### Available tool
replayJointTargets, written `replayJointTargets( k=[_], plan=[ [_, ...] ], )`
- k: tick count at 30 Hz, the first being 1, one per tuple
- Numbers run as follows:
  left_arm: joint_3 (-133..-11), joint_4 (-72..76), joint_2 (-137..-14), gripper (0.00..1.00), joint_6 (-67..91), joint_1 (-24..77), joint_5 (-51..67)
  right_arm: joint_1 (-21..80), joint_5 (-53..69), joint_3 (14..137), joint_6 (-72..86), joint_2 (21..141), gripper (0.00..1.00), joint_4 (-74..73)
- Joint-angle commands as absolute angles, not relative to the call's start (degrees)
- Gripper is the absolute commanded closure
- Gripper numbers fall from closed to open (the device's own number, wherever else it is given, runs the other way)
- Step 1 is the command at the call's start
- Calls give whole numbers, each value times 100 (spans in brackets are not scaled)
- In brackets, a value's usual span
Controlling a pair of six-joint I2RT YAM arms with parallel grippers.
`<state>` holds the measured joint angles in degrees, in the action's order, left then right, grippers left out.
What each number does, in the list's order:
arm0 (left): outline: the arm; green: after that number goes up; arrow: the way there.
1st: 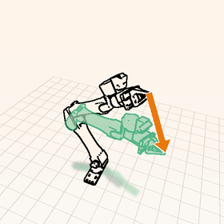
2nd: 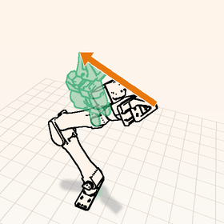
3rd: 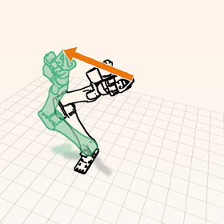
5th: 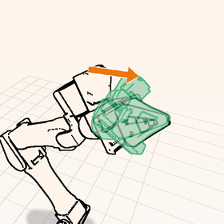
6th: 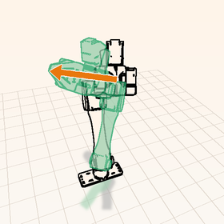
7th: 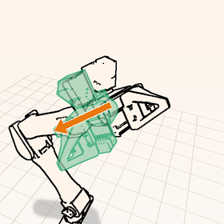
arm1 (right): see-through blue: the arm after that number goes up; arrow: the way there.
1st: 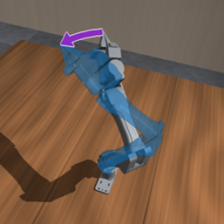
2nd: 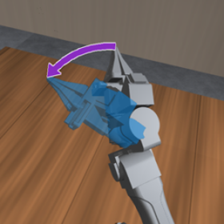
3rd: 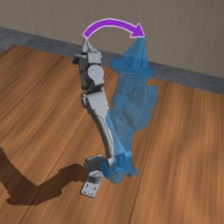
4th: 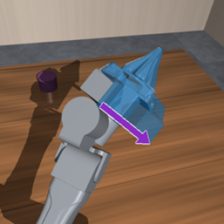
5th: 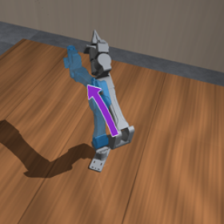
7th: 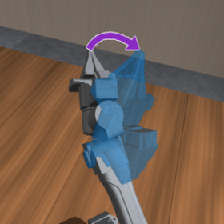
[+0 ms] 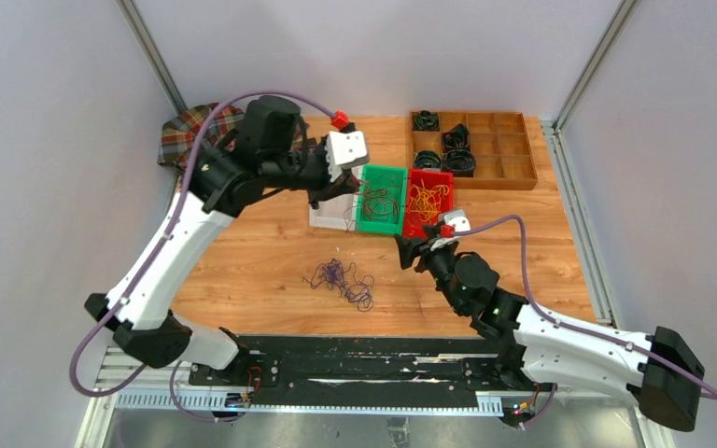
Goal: Untangle the cables
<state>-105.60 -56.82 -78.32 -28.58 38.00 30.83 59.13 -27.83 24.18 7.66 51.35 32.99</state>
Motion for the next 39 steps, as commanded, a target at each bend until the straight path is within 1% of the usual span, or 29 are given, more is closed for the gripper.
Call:
replayJointTargets(
  k=[1,7,16,23,31,39],
  plan=[
    [-10435,-5010,-8341,100,-2999,3806,2809,5774,-4519,2352,759,4621,36,2302],
    [-10223,-4177,-9029,100,-3083,3806,2357,5632,-4660,2188,721,4160,37,2160],
    [-10120,-3146,-10065,100,-3348,3799,1943,5462,-4547,2195,590,3946,37,2022],
    [-10036,-2740,-10863,100,-3227,3762,1853,5367,-4510,2206,629,3890,38,1838],
    [-9353,-2040,-11276,100,-3251,3727,1521,5152,-4373,2197,705,3828,38,1679],
    [-9154,-1511,-11717,100,-3172,3722,1010,5015,-4133,2258,799,3985,38,1655]
  ],
)
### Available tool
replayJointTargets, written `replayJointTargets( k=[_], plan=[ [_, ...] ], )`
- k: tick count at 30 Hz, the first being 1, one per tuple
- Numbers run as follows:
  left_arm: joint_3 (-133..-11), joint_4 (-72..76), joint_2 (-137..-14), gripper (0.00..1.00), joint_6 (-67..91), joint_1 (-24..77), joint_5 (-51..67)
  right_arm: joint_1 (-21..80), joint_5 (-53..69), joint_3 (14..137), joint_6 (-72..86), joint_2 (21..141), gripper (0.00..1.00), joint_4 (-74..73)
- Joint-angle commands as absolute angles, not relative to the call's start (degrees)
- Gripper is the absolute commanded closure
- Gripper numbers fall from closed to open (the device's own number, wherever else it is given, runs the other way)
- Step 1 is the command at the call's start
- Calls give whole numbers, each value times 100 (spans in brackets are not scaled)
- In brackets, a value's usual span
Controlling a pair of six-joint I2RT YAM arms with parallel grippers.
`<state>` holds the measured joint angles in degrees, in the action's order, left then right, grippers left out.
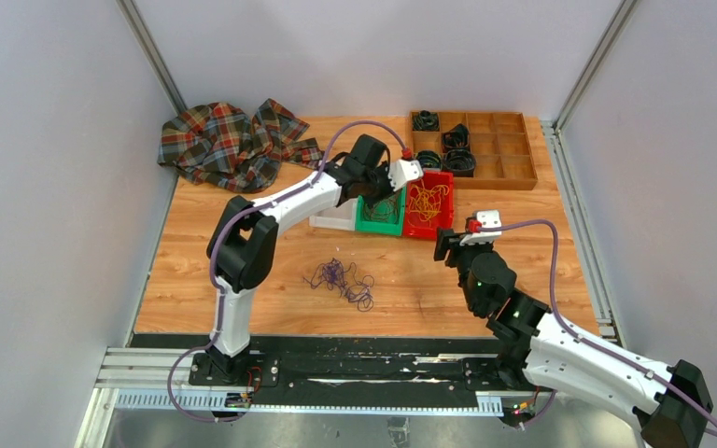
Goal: Untangle the cables
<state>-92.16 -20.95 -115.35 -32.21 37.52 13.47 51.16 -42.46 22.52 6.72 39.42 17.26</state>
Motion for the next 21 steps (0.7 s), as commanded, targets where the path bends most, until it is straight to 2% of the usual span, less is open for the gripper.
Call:
replayJointTargets(
  k=[1,6,7,11,13,14,16,19,21],
  plan=[
    [-9138,-1440,-11783,100,-3191,3718,928,5013,-4118,2258,804,3996,38,1648],
    [-9212,-1430,-12128,99,-3370,3667,731,5000,-4114,2255,861,3950,38,1506],
    [-9286,-1555,-12177,96,-3401,3658,762,4987,-4112,2264,862,3927,38,1472],
    [-9636,-2239,-12167,74,-3467,3620,1083,4946,-4059,2290,853,3861,38,1403],
    [-9720,-2662,-12030,54,-3545,3568,1398,4920,-4006,2328,846,3850,38,1388],
    [-9780,-2788,-11969,48,-3571,3542,1550,4906,-3988,2343,844,3850,38,1389],
    [-9983,-3307,-11892,28,-3701,3465,1859,4885,-3942,2367,846,3870,38,1391],
    [-10420,-4080,-11862,15,-3870,3375,2190,4870,-3885,2426,827,3918,39,1387],
    [-10529,-4444,-11740,13,-3988,3320,2440,4863,-3845,2459,813,3920,39,1380]
  ],
)
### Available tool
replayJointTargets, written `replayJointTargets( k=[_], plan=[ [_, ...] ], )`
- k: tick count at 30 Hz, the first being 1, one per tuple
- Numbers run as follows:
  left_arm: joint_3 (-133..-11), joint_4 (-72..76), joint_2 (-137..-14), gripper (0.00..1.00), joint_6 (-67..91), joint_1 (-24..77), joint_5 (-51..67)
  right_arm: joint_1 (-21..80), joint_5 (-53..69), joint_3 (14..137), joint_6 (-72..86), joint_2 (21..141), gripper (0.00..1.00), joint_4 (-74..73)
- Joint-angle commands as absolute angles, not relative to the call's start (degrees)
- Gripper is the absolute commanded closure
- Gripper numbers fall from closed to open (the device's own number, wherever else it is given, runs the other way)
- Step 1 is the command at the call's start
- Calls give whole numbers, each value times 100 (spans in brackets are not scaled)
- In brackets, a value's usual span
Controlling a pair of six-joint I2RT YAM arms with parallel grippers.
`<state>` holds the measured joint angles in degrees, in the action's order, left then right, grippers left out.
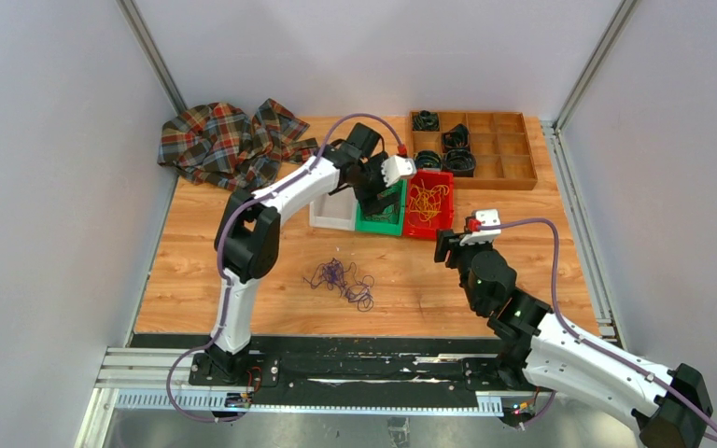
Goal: Untangle the cables
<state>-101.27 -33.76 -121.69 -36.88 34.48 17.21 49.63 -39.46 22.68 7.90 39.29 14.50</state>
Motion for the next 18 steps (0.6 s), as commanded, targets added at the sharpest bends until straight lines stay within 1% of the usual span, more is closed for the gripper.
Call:
replayJointTargets(
  k=[1,4,8,13,18],
  plan=[
    [-10518,-4552,-11650,12,-4039,3296,2530,4861,-3834,2477,803,3920,39,1361],
    [-10457,-4850,-11359,9,-4257,3226,2752,4863,-3841,2529,795,3913,39,1275],
    [-10451,-5019,-11051,5,-4342,3169,2761,4854,-3794,2574,827,3902,40,1219],
    [-10485,-5046,-10824,4,-4236,3157,2812,4855,-3733,2610,850,3943,40,1213],
    [-10486,-5186,-10729,8,-4057,3083,2862,4852,-3333,2672,891,4195,39,1273]
  ],
)
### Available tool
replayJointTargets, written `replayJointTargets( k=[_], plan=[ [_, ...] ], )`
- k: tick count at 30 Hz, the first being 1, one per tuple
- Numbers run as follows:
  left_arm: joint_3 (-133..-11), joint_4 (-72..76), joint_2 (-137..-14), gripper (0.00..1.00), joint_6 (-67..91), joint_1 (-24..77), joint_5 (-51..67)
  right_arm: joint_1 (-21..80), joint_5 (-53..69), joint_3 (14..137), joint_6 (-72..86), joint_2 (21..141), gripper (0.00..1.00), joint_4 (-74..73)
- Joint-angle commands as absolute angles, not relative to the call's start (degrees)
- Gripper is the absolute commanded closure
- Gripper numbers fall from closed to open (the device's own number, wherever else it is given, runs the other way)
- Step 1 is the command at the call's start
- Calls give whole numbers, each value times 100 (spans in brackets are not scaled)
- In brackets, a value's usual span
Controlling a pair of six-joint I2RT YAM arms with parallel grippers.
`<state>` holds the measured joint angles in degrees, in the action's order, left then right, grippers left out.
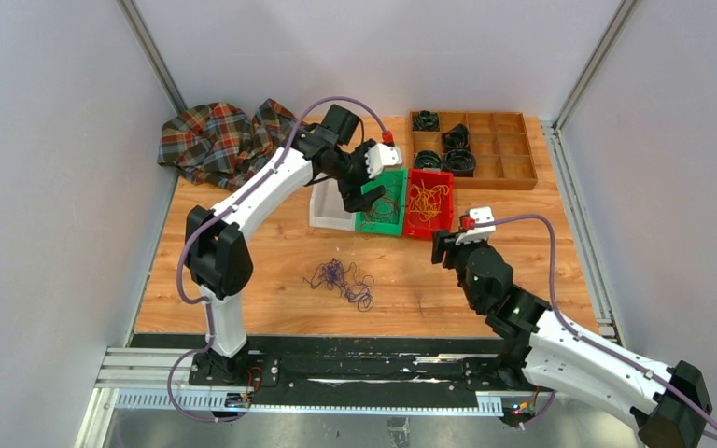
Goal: Untangle the cables
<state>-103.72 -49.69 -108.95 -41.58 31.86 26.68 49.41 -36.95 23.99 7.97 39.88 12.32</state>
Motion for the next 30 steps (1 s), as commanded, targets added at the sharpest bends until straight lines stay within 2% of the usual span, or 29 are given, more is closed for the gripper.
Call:
replayJointTargets(
  k=[1,9,15,21,24,30],
  plan=[
    [-10449,-5199,-10676,8,-4007,3024,2912,4856,-3132,2712,919,4339,39,1270],
    [-9520,-5194,-9798,6,-3888,2396,3042,4847,-1702,3458,1151,6456,30,1849],
    [-8510,-5200,-9052,3,-3972,1926,2993,4642,-803,4493,1183,8223,29,2109],
    [-7813,-5194,-8643,3,-4112,1654,2897,4268,-277,5343,1461,9362,34,1905],
    [-7678,-5196,-8535,3,-4149,1647,2874,4137,-184,5705,1533,9820,40,1598],
    [-7613,-5339,-8482,3,-4224,1640,2900,4016,-112,5999,1430,10219,45,1418]
  ],
)
